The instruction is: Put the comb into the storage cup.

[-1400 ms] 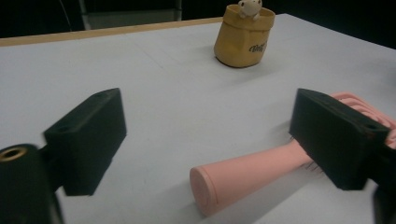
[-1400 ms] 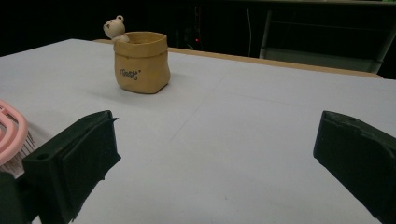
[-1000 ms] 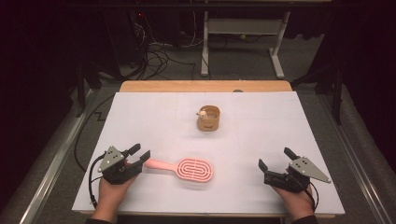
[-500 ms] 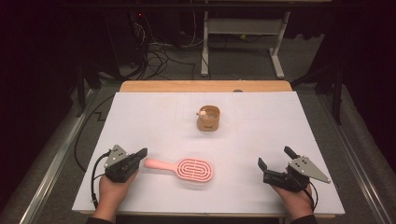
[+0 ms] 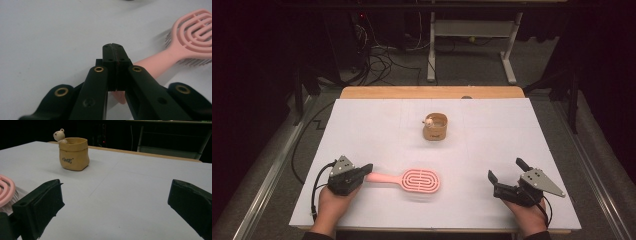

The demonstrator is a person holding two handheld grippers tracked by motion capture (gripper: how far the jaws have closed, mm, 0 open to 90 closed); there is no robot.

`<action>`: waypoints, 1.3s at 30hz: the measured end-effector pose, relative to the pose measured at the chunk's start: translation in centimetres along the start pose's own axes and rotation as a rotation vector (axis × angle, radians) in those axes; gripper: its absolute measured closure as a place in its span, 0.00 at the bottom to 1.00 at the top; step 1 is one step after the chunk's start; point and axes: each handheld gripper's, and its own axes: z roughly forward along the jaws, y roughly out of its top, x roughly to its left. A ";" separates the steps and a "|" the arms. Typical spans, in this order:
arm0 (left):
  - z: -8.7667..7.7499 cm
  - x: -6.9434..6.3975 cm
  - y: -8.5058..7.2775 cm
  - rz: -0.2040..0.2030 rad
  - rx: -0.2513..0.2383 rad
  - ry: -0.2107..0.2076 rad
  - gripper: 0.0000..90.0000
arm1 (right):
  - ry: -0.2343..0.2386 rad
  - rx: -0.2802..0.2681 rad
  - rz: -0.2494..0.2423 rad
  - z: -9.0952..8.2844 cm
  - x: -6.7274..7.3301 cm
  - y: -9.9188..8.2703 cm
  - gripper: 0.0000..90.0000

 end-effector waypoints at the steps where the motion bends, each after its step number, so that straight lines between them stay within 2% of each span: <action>1: 0.0 0.0 0.0 0.000 0.000 0.000 0.99 | 0.000 0.000 0.000 0.0 0.0 0.0 0.00; 4: -0.4 -0.2 -0.5 -0.011 0.021 -0.007 0.99 | 0.001 0.000 0.002 -0.1 0.1 0.0 0.00; 5: -0.7 -0.4 -0.8 -0.018 0.020 -0.031 0.99 | -0.001 -0.001 0.002 -0.2 0.0 0.0 0.00; 11: -1.1 -1.4 -1.2 0.014 0.046 -0.050 0.99 | -0.001 -0.005 0.007 -0.3 -0.2 0.0 0.01; 16: -1.6 -2.2 -1.4 0.027 0.037 -0.059 0.98 | -0.006 -0.009 0.013 -0.4 -0.3 0.1 0.01; 18: -1.9 -2.6 -1.7 0.040 0.050 -0.071 0.98 | -0.005 -0.008 0.014 -0.4 -0.3 0.1 0.01; 25: -2.5 -3.1 -2.2 0.050 0.057 -0.087 0.98 | -0.006 -0.008 0.012 -0.3 -0.1 0.1 0.01; 39: -2.6 -4.1 -2.4 0.085 0.076 -0.102 0.98 | -0.010 -0.011 0.006 -0.4 -0.1 0.1 0.01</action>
